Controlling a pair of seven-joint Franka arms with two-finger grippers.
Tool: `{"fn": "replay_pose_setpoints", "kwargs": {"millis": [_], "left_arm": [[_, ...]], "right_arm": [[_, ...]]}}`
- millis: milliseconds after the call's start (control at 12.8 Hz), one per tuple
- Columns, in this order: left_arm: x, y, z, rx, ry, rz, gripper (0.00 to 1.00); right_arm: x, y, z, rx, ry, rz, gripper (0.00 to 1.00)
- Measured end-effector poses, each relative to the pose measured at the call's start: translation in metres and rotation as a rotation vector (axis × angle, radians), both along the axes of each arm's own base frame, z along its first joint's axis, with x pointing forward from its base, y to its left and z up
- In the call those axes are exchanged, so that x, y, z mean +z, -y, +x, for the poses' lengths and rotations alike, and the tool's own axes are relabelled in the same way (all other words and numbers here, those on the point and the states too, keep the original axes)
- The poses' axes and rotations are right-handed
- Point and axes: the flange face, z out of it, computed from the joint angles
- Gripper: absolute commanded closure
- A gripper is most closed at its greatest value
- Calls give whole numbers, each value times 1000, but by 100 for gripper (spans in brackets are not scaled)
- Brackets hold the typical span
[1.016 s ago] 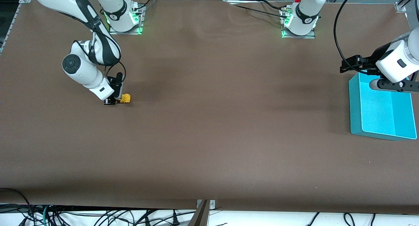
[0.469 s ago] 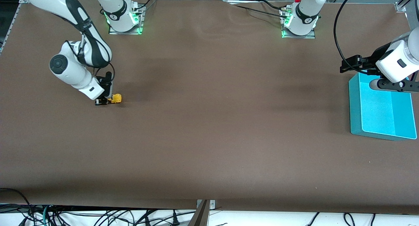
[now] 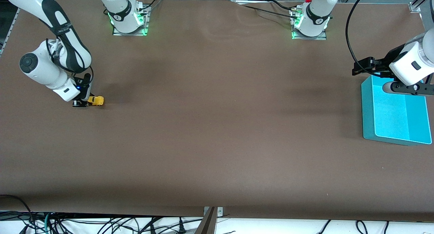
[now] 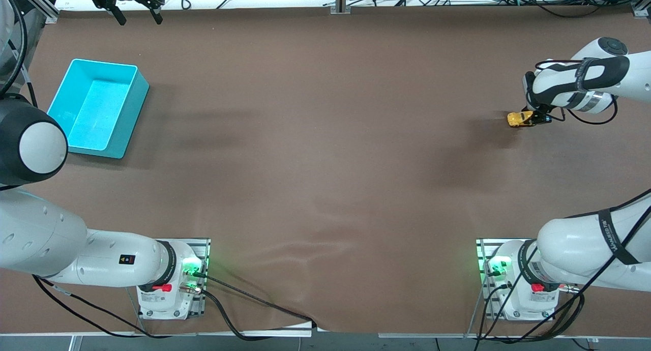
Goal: Wind and store yellow beetle car
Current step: 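Drag the car backward along the table with the right gripper, then open the right gripper to release the car while the left gripper reaches out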
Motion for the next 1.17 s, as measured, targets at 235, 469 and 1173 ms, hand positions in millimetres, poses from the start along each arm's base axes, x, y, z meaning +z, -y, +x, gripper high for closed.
{"fn": "replay_pose_setpoints", "kwargs": {"millis": [235, 469, 1173], "left_arm": [[0, 0, 0, 0, 0, 0, 0], [0, 0, 0, 0, 0, 0, 0], [-3, 1, 1, -1, -5, 0, 0]], "right_arm": [[0, -3, 1, 6, -5, 3, 45], [-9, -10, -2, 18, -33, 14, 0], [54, -60, 65, 113, -96, 68, 0]]}}
